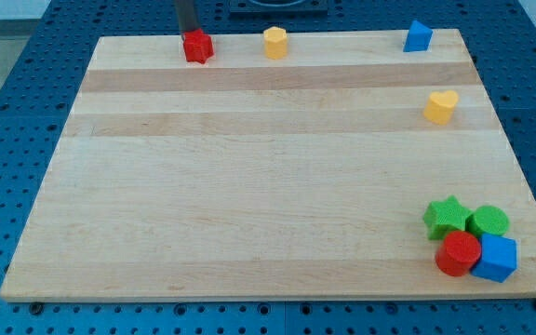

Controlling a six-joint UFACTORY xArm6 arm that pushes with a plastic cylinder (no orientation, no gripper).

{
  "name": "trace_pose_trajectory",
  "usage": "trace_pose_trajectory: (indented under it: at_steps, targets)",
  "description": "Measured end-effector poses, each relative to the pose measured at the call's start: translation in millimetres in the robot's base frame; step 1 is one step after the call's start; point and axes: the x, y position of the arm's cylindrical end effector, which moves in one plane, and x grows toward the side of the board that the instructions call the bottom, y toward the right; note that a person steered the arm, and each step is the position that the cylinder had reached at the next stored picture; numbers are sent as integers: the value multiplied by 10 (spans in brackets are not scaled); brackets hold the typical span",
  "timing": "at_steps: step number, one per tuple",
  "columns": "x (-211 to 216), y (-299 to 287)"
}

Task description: Move the red star vertical to the hexagon

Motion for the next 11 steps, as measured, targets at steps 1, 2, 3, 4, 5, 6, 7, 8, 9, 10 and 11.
trace_pose_trajectory:
  at_steps: [1, 2, 3, 4, 5, 6, 7, 8, 9, 10, 11]
  targets:
    - [221, 152]
    - [599, 128]
    - [949, 124]
    - [1165, -126]
    - [1371, -340]
    - [1682, -287]
    - [2014, 54]
    - [2044, 683]
    - [1514, 922]
    - [993, 933]
    - [697, 1112]
